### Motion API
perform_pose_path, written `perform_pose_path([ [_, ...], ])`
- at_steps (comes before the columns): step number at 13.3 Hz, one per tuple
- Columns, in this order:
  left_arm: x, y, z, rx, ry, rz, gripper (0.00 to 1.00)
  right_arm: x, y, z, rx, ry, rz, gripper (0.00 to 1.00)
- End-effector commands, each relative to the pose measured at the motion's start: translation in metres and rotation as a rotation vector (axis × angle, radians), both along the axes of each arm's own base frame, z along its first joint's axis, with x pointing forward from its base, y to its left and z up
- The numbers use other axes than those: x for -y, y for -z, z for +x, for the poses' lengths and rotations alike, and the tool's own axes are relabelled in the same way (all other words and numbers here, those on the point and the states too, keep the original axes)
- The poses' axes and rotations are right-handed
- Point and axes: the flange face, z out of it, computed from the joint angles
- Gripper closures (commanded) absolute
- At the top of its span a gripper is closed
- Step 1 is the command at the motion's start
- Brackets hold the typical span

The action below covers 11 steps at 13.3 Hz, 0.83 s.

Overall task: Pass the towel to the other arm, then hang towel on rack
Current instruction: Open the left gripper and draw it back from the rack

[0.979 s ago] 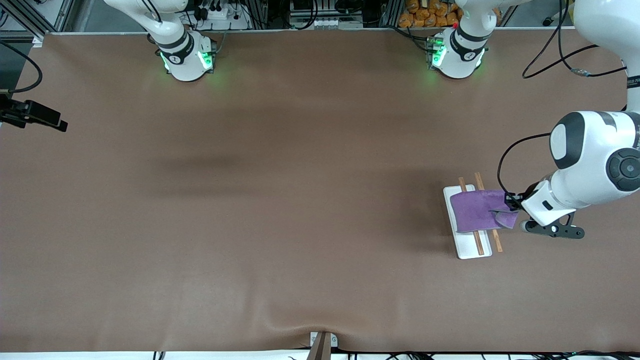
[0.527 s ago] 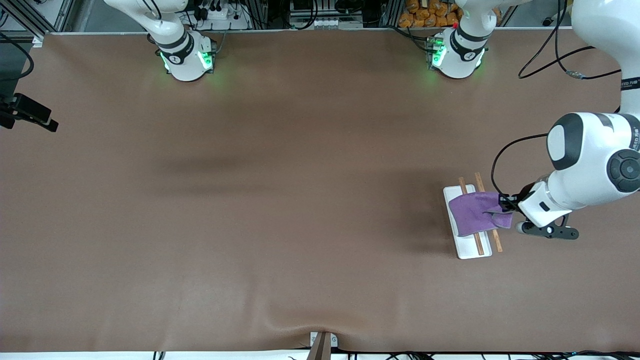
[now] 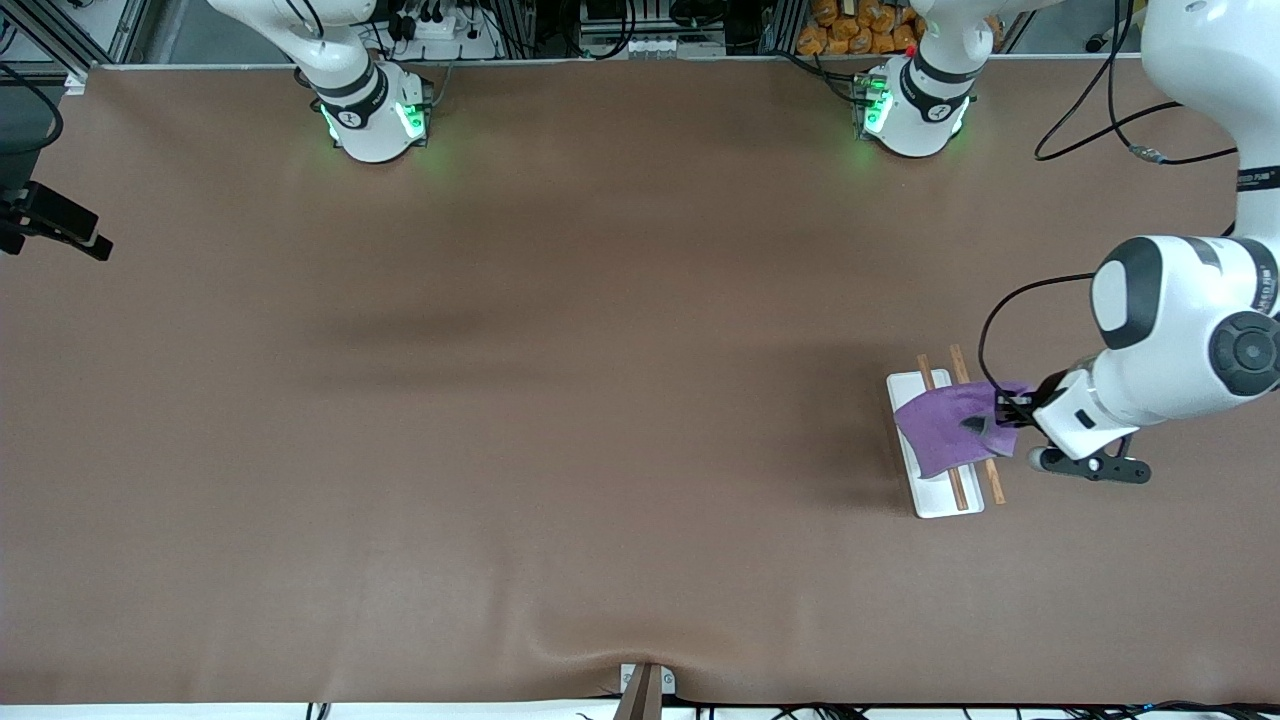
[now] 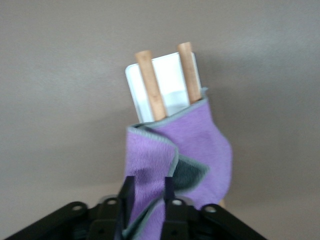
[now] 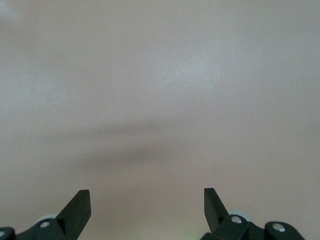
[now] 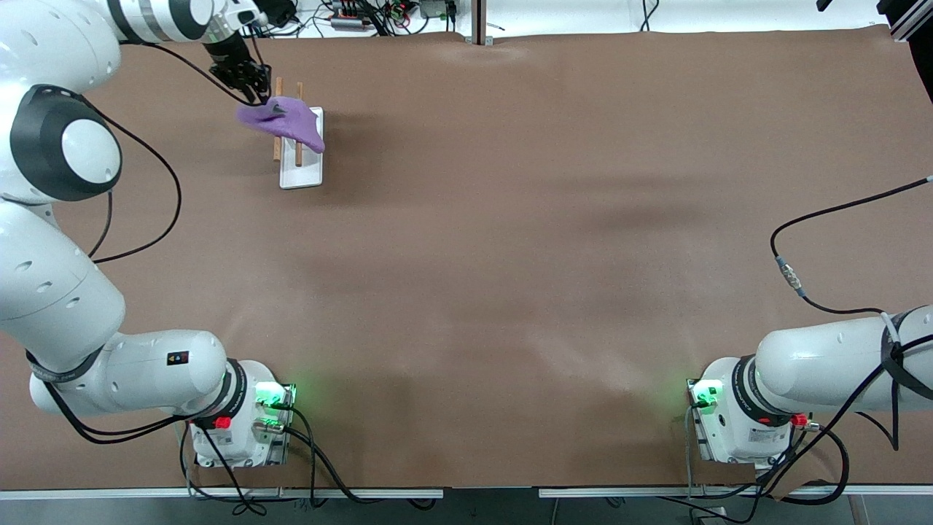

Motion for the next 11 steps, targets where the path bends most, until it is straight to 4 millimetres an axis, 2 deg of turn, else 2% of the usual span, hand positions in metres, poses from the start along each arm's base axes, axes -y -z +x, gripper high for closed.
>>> perform_pose_path([
  [1,-0.037,-0.006,0.002,0.018,0.02,-0.023,0.0,0.003,-0.007,-0.003,0.0,0.003,-0.01,0.0],
  [3,-0.056,-0.008,0.0,0.019,0.035,-0.026,0.0,0.003,-0.007,-0.003,0.002,0.009,-0.01,0.0],
  [4,-0.058,-0.013,-0.001,0.02,0.034,-0.025,0.0,0.003,-0.007,-0.003,0.002,0.009,-0.01,0.0],
  [6,-0.058,-0.038,-0.003,0.04,0.028,-0.016,0.0,0.003,-0.007,-0.003,0.002,0.011,-0.01,0.0],
  [9,-0.059,-0.103,-0.022,0.064,-0.048,0.008,0.0,0.003,-0.006,-0.002,-0.002,0.011,-0.01,0.0],
  [11,-0.06,-0.162,-0.037,0.073,-0.095,0.024,0.0,0.003,-0.007,-0.002,0.0,0.011,-0.01,0.0],
])
